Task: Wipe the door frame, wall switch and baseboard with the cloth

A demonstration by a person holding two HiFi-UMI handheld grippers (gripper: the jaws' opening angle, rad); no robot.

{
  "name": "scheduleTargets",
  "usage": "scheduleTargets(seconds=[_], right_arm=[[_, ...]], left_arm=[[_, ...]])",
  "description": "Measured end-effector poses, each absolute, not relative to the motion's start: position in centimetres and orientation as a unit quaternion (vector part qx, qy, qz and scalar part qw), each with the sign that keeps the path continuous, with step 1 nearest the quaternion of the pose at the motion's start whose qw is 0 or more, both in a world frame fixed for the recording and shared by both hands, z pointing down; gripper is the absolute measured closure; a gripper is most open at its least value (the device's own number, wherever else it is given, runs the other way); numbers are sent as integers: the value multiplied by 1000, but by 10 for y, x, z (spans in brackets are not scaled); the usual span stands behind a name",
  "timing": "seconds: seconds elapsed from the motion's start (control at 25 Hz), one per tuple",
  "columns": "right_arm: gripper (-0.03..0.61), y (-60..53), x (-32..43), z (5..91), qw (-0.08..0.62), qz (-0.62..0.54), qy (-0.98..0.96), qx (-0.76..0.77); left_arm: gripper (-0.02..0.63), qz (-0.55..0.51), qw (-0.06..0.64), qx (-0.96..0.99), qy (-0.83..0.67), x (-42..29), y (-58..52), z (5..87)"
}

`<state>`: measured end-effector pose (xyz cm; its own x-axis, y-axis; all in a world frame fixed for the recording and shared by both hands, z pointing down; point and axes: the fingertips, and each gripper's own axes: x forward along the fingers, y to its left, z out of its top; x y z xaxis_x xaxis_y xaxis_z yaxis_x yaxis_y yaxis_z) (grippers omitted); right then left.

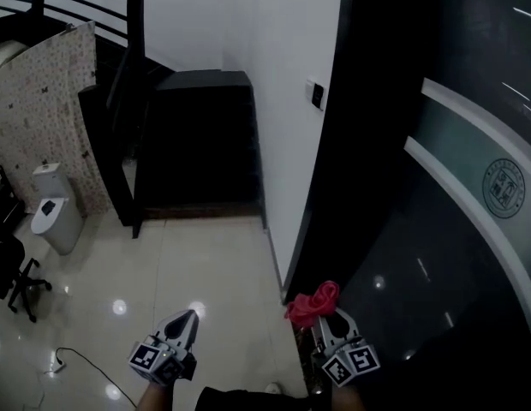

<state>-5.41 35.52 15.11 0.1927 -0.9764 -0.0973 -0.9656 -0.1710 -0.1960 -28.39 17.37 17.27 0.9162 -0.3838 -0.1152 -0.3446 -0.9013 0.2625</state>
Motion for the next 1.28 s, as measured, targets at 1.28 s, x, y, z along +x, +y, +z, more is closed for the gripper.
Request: scheduleTargets(seconds=[1.28], right_arm=[[522, -305, 58, 187, 127, -89, 704, -693]], left_arm=[[621, -112, 135, 920, -349, -261, -413, 186]])
